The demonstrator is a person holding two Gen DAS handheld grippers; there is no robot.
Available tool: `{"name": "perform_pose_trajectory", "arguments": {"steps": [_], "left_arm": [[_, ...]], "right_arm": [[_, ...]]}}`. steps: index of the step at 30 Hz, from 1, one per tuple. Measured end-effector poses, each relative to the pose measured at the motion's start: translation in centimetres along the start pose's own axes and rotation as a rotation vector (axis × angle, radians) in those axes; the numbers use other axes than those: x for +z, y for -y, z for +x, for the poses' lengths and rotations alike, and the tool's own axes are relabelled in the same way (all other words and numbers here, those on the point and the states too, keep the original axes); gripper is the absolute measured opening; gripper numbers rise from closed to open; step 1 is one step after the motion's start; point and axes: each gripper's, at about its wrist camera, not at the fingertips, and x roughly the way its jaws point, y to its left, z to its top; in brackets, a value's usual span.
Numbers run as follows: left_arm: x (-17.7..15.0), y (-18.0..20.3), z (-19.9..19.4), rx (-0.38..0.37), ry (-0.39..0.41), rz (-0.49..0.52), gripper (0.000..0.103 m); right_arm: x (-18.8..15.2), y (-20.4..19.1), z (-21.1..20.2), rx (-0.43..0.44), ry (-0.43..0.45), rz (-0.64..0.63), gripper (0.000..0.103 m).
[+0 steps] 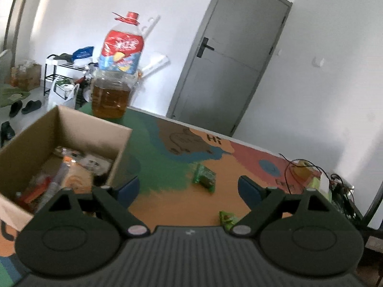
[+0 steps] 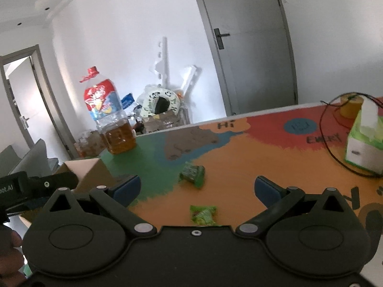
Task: Organize snacks
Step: 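Grasp a green snack packet with the right gripper while the left gripper grasps a dark green packet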
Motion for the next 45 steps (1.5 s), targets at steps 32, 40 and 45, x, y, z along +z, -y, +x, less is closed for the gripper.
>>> {"name": "perform_pose_trajectory", "arguments": {"steps": [32,40,45], "left_arm": [[-0.8,2.4,11.2,0.021,-0.169,0.048,0.063],[0.3,3.8,14.3,0.033,-0.184,0.093,0.067],[0.3,4.2,16.5,0.048,-0.202,0.104,0.073]], "right_arm": [[-2.6,2.5,8.9,-0.004,-0.186,-0.059,0.031],[-1.0,3.9,10.0,-0.015,-0.154,-0.024,0.031],[-0.4,5.1,10.9,-0.026,-0.133,-0.002,0.031]]}}
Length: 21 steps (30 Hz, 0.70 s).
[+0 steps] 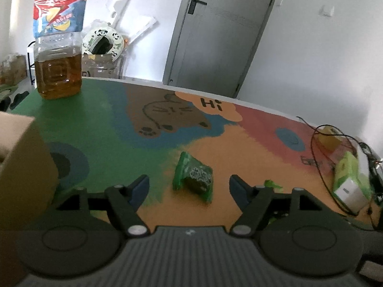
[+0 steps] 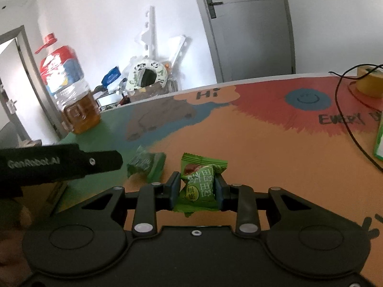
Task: Organize snacks
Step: 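Grasp a green snack packet with the right gripper while the left gripper grasps a dark green packet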
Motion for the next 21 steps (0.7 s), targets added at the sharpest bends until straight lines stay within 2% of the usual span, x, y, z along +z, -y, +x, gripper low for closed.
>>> {"name": "perform_pose_trajectory", "arguments": {"steps": [11,17,19,20,21], "left_arm": [[0.0,1.6,4.9,0.023,-0.053,0.088,0.074],[-0.7,2.2,6.6,0.044,-0.052,0.107,0.072],[-0.8,2.3,6.7,0.052,-0.032,0.114,0.056],[-0.8,2.3,6.6,0.061,-0.025,0.117,0.04],[-0.7,2.2,6.4,0.064,-0.026,0.115,0.038]], "right_arm": [[0.0,2.2,1.1,-0.02,0.049,0.036,0.031],[-0.1,2.7,1.3,-0.039,0.048,0.046,0.031],[-0.2,2.7,1.2,-0.042,0.051,0.045,0.031],[-0.2,2.7,1.2,-0.039,0.052,0.045,0.031],[-0.2,2.7,1.2,-0.037,0.054,0.047,0.031]]}}
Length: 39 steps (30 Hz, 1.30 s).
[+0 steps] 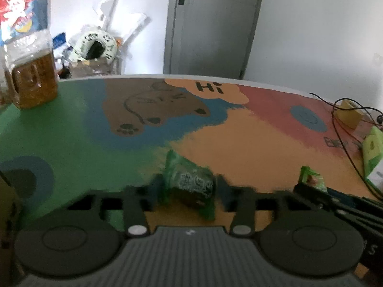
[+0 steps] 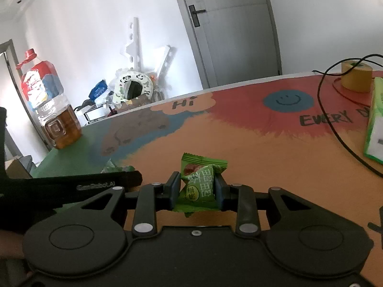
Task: Organize snacks
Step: 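Grasp a green snack packet with the right gripper while the left gripper grasps a dark green packet, then carry both green packets over the box and open both grippers to drop them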
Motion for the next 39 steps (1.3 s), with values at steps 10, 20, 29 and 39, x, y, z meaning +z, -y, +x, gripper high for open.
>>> {"name": "perform_pose_trajectory", "arguments": {"steps": [10,20,29,39], "left_arm": [[0.4,-1.7,-6.4,-0.058,0.061,-0.085,0.037],[1.2,-4.3,-12.8,-0.078,0.152,-0.137,0.037],[1.4,-8.2,-16.9,-0.045,0.217,-0.181,0.037],[1.2,-13.4,-19.6,-0.01,0.237,-0.241,0.038]], "right_arm": [[0.6,-1.6,-1.6,0.001,0.038,-0.011,0.031],[1.5,-5.9,-4.5,0.064,0.078,-0.055,0.031],[1.8,-9.8,-6.4,0.118,0.102,-0.093,0.031],[2.2,-15.0,-7.1,0.21,0.103,-0.133,0.031]]}}
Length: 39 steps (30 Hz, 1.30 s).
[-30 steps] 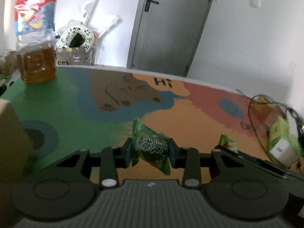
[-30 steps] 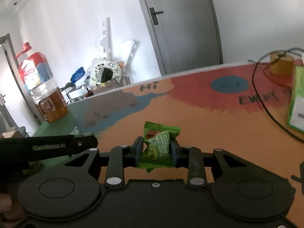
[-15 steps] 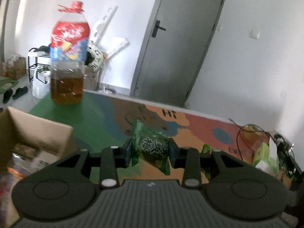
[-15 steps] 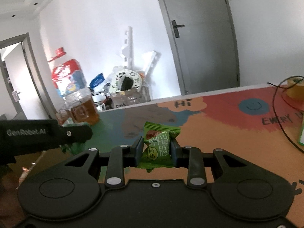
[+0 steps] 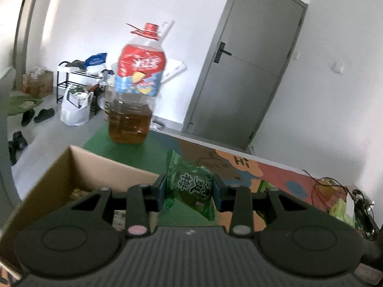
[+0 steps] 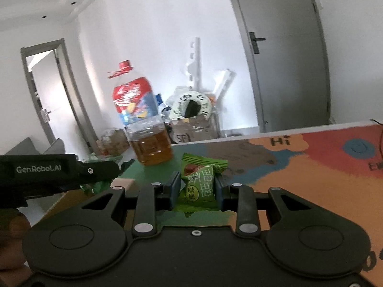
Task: Organize snacks
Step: 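Carry both green packets over the box and open both grippers to drop them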
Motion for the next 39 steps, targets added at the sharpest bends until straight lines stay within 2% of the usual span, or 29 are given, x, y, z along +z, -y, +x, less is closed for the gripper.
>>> {"name": "perform_pose_trajectory", "arguments": {"steps": [12,22,27,29,39], "left_arm": [[1.7,-6.5,-1.1,0.054,0.003,-0.065,0.038],[2.4,-10.5,-0.4,0.064,-0.042,-0.11,0.04],[2.2,-12.1,-0.1,0.075,-0.089,-0.129,0.061],[2.1,-12.5,-0.4,0.067,-0.091,-0.133,0.066],[2.6,-14.8,-2.1,0.115,-0.05,-0.171,0.078]], "right_arm": [[1.1,-5.6,1.7,0.042,-0.003,-0.054,0.031],[1.4,-9.7,3.1,0.061,-0.013,-0.107,0.031],[1.5,-11.1,3.8,0.074,-0.018,-0.123,0.031],[1.5,-11.5,4.1,0.075,-0.024,-0.127,0.031],[1.7,-12.6,4.5,0.088,-0.032,-0.136,0.031]]}}
